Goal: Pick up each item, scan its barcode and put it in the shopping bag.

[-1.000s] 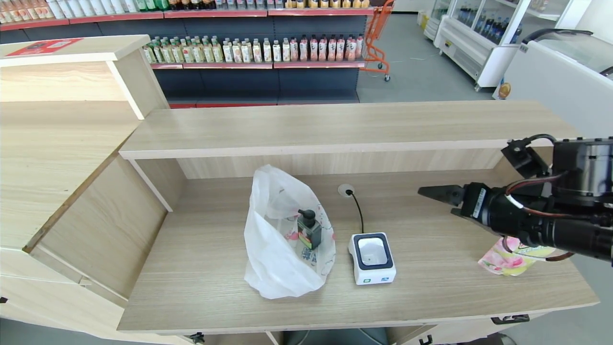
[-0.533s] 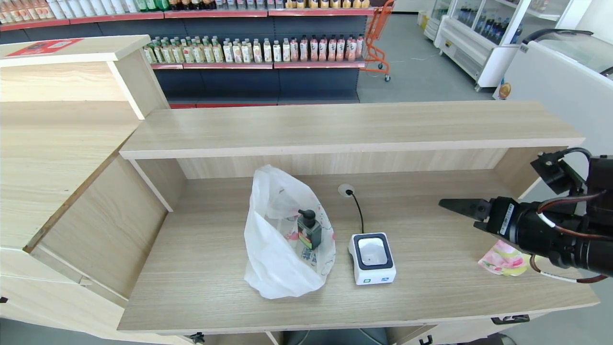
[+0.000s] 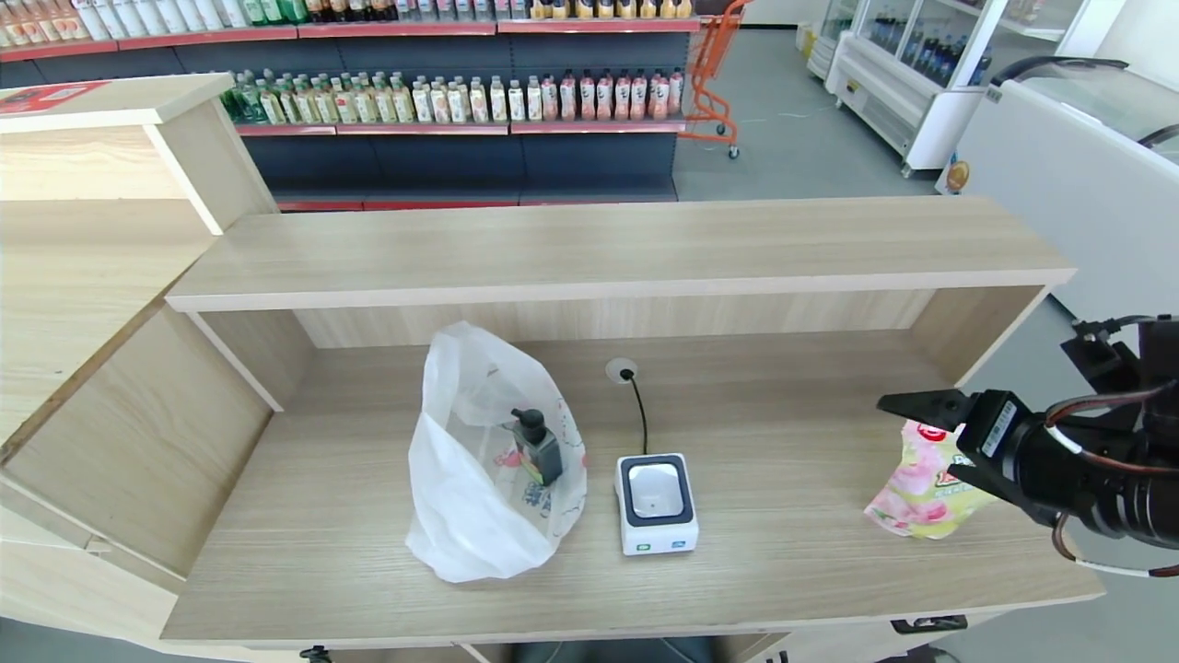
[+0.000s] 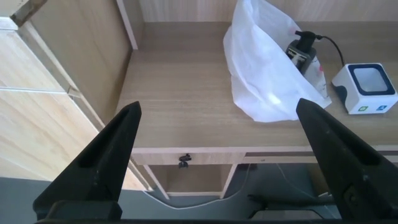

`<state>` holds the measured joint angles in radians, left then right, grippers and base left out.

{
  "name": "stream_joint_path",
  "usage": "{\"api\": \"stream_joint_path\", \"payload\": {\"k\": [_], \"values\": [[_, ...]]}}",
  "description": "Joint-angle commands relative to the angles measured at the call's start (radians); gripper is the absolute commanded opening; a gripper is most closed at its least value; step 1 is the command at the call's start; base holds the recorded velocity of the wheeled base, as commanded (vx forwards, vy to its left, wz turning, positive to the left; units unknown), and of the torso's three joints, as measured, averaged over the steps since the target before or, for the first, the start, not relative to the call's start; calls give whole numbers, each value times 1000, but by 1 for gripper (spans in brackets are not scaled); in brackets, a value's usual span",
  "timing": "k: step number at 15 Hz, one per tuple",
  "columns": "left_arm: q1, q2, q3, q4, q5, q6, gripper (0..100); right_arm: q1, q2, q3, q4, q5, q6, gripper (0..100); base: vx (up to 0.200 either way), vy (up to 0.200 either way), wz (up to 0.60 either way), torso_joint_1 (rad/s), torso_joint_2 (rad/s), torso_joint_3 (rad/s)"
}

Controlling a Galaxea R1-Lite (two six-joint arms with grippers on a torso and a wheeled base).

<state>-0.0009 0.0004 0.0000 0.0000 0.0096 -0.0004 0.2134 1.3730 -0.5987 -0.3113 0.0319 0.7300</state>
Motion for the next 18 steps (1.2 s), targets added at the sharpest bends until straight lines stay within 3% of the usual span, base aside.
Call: {"api": "stream_joint_path", "payload": {"k": [1,5,10,13,16,18], "values": [[1,0,0,0,1,-3,100,-2,-15,0,11,-9,6,100,0,-200,0,2,2,2],[1,0,0,0,1,3,100,-31,-25,-36,44,-47,78,100,0,-200,0,-1,4,-1],[1,0,0,0,0,5,100,-123,18,-191,199,-61,235,100,0,-200,0,1,0,2],[1,0,0,0,0,5,100,-134,75,-247,302,-155,351,100,0,0,0,0,0,0],[-1,0,0,0,0,5,100,-146,161,-358,460,-178,468,100,0,0,0,0,0,0],[1,0,0,0,0,5,100,-147,228,-398,491,-201,516,100,0,0,0,0,0,0]]}}
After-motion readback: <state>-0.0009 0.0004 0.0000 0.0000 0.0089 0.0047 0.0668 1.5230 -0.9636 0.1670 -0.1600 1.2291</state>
